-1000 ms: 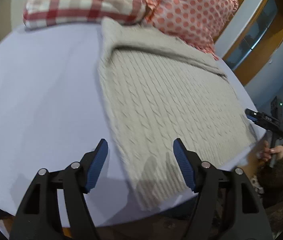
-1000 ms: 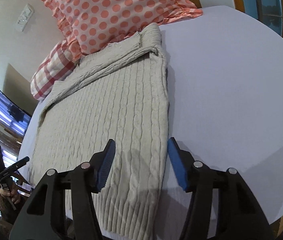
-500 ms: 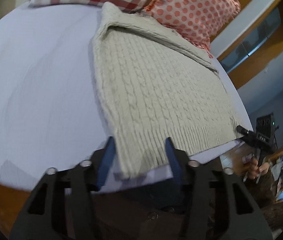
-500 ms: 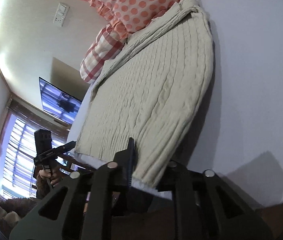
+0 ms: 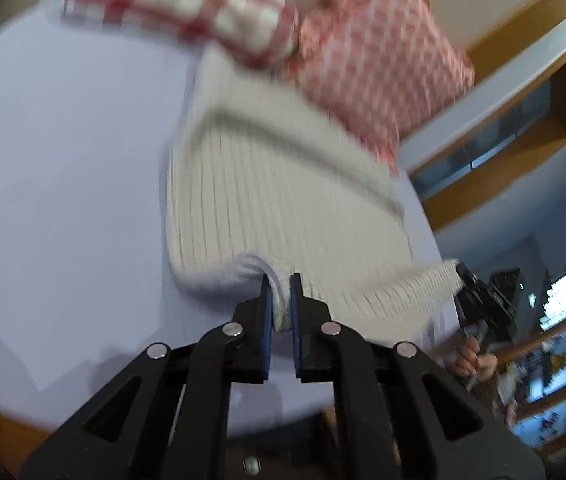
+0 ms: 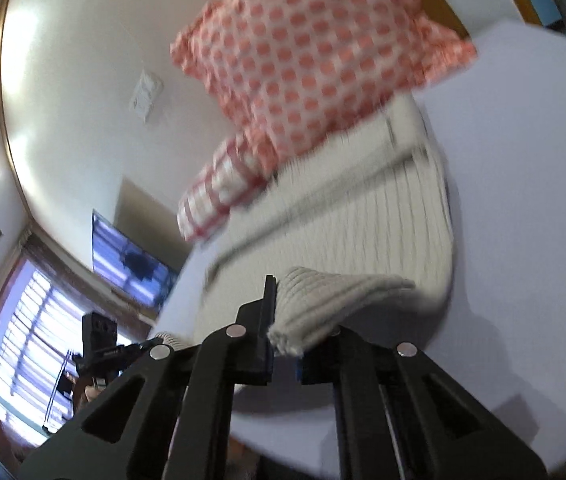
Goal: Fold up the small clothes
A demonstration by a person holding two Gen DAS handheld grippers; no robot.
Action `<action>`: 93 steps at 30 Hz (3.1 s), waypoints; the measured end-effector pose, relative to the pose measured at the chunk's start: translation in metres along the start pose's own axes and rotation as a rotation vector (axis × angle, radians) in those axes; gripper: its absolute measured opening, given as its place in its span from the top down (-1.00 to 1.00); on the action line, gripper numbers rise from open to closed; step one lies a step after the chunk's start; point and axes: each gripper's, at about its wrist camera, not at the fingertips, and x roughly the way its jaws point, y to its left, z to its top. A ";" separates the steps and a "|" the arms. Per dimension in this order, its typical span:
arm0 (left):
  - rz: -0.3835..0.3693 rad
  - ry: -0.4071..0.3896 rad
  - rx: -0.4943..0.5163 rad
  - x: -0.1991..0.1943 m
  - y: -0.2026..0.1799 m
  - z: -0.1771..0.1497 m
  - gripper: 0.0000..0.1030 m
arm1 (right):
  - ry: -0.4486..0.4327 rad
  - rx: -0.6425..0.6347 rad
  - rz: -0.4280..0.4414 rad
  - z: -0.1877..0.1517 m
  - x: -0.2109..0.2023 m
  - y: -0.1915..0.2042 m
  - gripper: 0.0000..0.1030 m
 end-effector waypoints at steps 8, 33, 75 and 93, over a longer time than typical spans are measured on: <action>0.141 -0.143 -0.010 0.054 -0.008 0.152 0.85 | -0.084 -0.014 -0.095 0.121 0.101 -0.014 0.87; 0.243 -0.070 0.130 0.161 -0.015 0.194 0.15 | 0.147 -0.083 -0.283 0.132 0.206 -0.031 -0.72; 0.166 0.046 -0.034 0.175 -0.114 0.204 0.74 | -0.006 -0.251 -0.453 0.112 0.141 -0.004 -0.97; -0.085 0.389 0.144 0.401 -0.295 0.123 0.37 | -0.398 0.004 -0.590 0.129 0.041 -0.083 -0.97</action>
